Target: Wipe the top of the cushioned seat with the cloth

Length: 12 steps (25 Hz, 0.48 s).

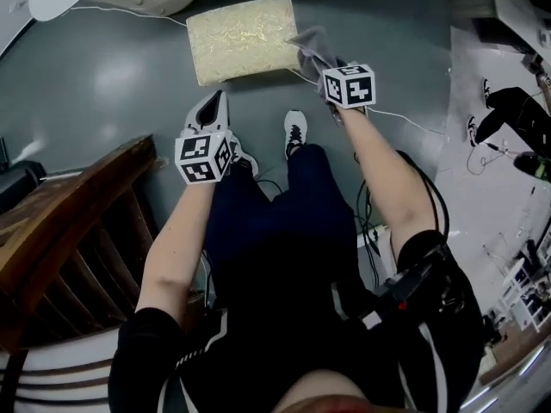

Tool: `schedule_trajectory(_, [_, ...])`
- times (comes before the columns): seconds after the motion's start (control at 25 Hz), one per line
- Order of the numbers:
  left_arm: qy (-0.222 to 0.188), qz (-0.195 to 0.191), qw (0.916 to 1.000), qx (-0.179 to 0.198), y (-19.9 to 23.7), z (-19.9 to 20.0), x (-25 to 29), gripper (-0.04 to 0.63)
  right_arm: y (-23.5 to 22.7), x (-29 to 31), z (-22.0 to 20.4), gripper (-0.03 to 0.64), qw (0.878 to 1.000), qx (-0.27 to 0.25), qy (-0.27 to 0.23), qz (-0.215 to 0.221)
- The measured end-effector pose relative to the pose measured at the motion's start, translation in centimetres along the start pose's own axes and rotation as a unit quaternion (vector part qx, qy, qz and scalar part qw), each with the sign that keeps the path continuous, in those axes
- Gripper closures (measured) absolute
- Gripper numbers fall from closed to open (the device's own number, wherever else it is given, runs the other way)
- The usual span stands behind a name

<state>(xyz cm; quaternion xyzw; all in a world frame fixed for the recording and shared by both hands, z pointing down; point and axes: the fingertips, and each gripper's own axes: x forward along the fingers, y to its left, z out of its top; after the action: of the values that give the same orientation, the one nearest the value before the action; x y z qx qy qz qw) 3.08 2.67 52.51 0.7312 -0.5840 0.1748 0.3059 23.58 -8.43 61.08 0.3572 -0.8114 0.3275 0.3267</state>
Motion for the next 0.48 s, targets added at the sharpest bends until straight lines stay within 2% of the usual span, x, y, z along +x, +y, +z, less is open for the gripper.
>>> schedule_trajectory(0.08, [-0.016, -0.002, 0.9999, 0.002, 0.2, 2.0, -1.9, 0.591, 2.0, -2.6, 2.0, 0.583, 0.999, -0.029, -0.024, 0.006])
schedule_trajectory(0.16, [-0.034, -0.010, 0.9993, 0.006, 0.0, 4.6, -4.0, 0.592, 4.1, -5.3, 4.2, 0.583, 0.998, -0.035, -0.049, 0.024])
schedule_trajectory(0.32, [-0.062, 0.007, 0.9973, 0.040, 0.0, 10.3, -7.8, 0.592, 8.1, -10.3, 9.3, 0.583, 0.992, -0.041, -0.098, 0.073])
schedule_trajectory(0.48, [-0.099, -0.016, 0.9944, 0.034, -0.4, 14.8, -11.1, 0.592, 10.9, -15.4, 14.0, 0.583, 0.985, -0.051, -0.143, 0.086])
